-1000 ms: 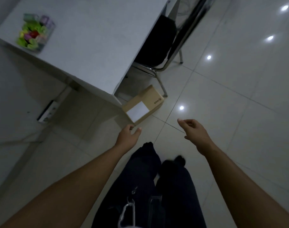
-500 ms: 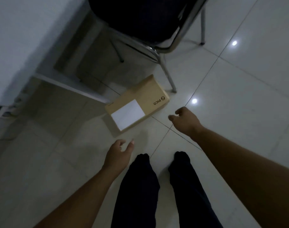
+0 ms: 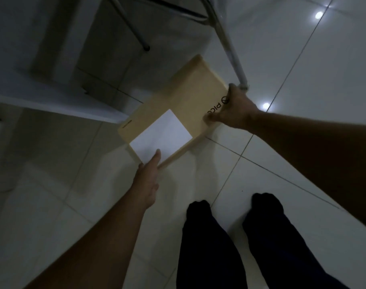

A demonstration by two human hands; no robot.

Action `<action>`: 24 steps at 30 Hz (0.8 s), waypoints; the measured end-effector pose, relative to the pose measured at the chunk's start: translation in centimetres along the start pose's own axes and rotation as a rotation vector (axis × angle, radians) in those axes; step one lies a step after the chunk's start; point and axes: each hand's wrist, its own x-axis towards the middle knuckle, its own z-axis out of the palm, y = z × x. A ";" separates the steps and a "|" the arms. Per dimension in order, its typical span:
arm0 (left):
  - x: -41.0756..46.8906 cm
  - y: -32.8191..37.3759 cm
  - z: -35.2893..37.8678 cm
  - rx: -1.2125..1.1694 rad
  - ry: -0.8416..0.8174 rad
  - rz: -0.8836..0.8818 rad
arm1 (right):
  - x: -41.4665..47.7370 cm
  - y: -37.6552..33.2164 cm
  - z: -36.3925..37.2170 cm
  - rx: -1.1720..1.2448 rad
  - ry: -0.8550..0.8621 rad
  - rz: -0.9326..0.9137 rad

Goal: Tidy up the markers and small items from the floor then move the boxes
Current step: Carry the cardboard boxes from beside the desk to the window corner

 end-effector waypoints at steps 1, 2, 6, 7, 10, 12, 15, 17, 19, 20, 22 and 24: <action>0.1 0.1 -0.1 -0.048 -0.020 0.001 | 0.1 0.1 -0.1 0.027 0.007 0.014; 0.0 0.0 -0.3 -0.089 -0.023 0.008 | 0.0 0.3 -0.3 0.039 0.013 0.028; -3.1 -1.1 -1.4 -0.141 0.017 0.008 | -3.0 0.4 -2.4 -0.002 -0.027 0.083; -4.0 -1.3 -1.7 -0.150 0.017 0.004 | -4.0 0.4 -3.0 -0.019 -0.036 0.087; -8.3 -2.3 -2.3 -0.166 0.012 -0.006 | -8.6 0.3 -5.4 -0.026 -0.032 0.115; -11.9 -2.7 -2.8 -0.187 0.017 -0.016 | -12.1 -0.1 -7.1 0.004 -0.025 0.120; -17.7 -2.9 -3.7 -0.225 0.022 0.017 | -17.6 -2.1 -10.3 0.149 -0.017 0.139; -22.0 -3.0 -4.7 -0.249 0.040 0.014 | -21.7 -3.7 -12.3 0.216 -0.014 0.133; -26.1 -3.3 -5.6 -0.262 0.075 0.015 | -25.1 -5.3 -14.2 0.208 -0.013 0.101; -27.9 -3.2 -6.0 -0.252 0.104 0.027 | -26.6 -6.3 -15.2 0.196 -0.003 0.085; -32.3 -3.5 -7.6 -0.222 0.132 0.029 | -30.6 -8.9 -17.2 0.153 -0.052 0.054; -35.6 -4.5 -9.0 -0.144 0.129 0.046 | -33.4 -11.0 -18.9 0.063 -0.143 0.028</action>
